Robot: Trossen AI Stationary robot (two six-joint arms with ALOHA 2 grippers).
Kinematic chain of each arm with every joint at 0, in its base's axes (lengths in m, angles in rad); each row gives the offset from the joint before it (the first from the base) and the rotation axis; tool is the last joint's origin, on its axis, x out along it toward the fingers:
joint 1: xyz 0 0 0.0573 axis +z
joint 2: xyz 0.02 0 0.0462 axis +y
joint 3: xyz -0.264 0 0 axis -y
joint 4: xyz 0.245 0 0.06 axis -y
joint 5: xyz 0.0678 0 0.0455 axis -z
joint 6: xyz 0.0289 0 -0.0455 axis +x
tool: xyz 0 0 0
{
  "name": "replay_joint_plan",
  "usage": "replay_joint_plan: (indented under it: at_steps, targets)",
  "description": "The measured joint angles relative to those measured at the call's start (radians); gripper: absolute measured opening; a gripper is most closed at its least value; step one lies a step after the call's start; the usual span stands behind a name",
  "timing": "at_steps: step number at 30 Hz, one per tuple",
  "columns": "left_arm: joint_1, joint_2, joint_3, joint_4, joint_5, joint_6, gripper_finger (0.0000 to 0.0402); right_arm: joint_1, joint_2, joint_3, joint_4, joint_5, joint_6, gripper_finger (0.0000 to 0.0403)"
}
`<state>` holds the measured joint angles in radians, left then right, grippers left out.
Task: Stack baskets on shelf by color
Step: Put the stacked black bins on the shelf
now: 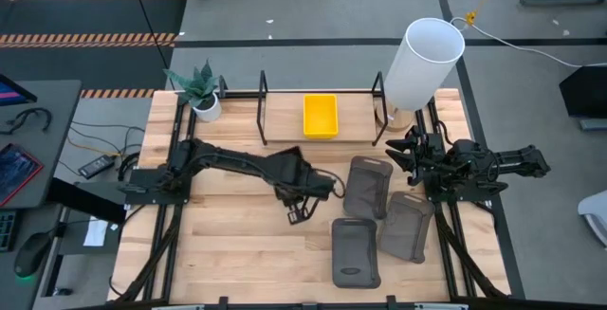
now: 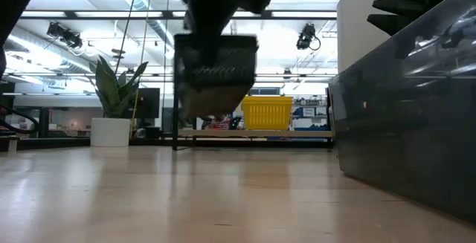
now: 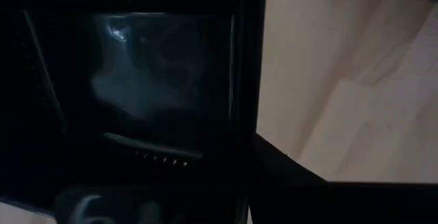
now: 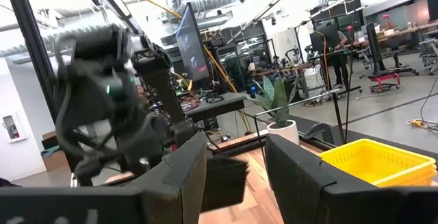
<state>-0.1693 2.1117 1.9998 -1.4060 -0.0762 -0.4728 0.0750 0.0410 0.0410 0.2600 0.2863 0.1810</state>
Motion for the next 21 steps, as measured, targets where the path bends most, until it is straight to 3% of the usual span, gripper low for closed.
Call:
replay_joint_plan:
  at_steps: [10,21]
  targets:
    - [0.112,0.0,0.078,-0.112,-0.222,0.276,0.0017,0.0,0.0,0.0,0.0,0.0,0.0,0.0155]
    - [0.283,0.0,-0.026,-0.091,-0.264,0.491,0.0017,0.0,0.0,0.0,0.0,0.0,0.0,0.0155]
